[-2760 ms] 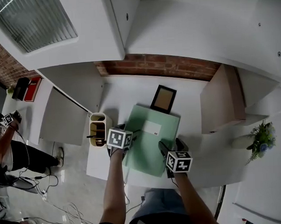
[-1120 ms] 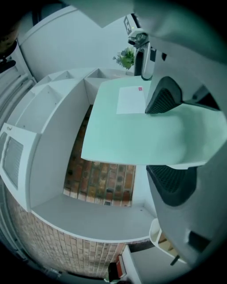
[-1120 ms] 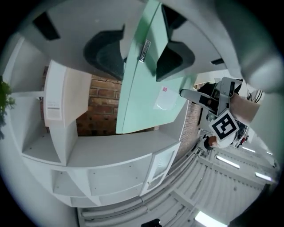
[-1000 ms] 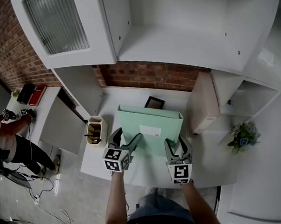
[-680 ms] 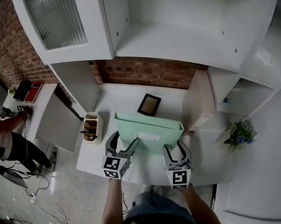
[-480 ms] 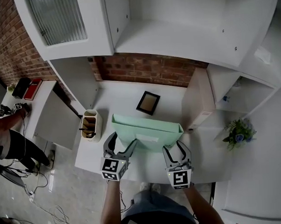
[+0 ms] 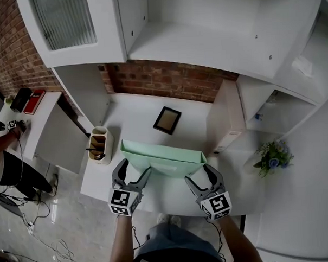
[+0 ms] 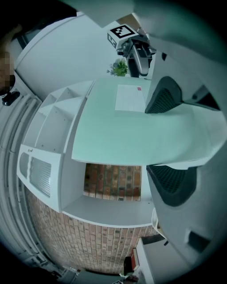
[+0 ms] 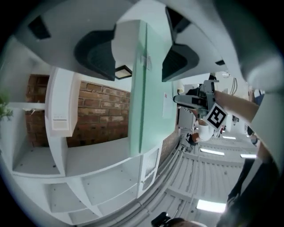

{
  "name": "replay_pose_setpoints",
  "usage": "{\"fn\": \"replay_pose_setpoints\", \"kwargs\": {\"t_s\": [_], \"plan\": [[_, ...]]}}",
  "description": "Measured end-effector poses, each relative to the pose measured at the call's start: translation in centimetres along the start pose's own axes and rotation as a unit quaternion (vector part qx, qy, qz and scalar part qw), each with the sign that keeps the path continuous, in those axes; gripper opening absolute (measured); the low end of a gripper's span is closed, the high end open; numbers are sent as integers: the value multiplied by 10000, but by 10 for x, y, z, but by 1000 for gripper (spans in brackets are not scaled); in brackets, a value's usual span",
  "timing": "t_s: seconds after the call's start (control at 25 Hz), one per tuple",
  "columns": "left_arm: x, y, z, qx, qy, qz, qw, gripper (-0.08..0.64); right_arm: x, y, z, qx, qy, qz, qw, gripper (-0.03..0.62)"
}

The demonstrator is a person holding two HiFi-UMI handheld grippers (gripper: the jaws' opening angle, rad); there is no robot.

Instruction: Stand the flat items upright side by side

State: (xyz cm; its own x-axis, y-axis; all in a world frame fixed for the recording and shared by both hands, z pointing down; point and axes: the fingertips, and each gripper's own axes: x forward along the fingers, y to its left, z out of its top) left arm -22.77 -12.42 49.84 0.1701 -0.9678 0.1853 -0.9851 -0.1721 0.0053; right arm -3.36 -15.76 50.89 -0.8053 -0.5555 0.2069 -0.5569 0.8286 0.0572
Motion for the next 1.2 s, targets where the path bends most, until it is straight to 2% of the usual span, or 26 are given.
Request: {"fn": "replay_pose_setpoints", "kwargs": {"t_s": [0.12, 0.24, 0.4, 0.64, 0.68, 0.76, 1.04, 1.2], "plan": [[-3, 0, -1, -64, 4, 19, 10000, 345, 2, 1, 9, 166, -84, 697, 9974, 348], [-5, -1, -3, -159, 6, 63, 9999, 345, 12, 9, 21, -42, -68, 1432, 9897, 362], [-9, 0, -5, -354, 66, 144, 9992, 345, 29, 19, 30, -377, 38, 2239, 9739, 371], [-23, -1, -14, -592, 126, 253, 9978, 344, 46, 34, 35, -357, 193, 3116, 9493, 363], [-26, 0, -14, -608, 143, 286, 9976, 345, 49, 38, 34, -395, 206, 3192, 9467, 328], [-29, 2, -16, -625, 176, 349, 9973, 345, 51, 43, 31, -496, 158, 3246, 9444, 216], [-30, 10, -22, -671, 212, 419, 9966, 344, 47, 48, 31, -706, -81, 3064, 9492, 149], [-22, 5, -23, -636, 212, 303, 9973, 344, 45, 51, 34, -669, -125, 2739, 9593, 126]]}}
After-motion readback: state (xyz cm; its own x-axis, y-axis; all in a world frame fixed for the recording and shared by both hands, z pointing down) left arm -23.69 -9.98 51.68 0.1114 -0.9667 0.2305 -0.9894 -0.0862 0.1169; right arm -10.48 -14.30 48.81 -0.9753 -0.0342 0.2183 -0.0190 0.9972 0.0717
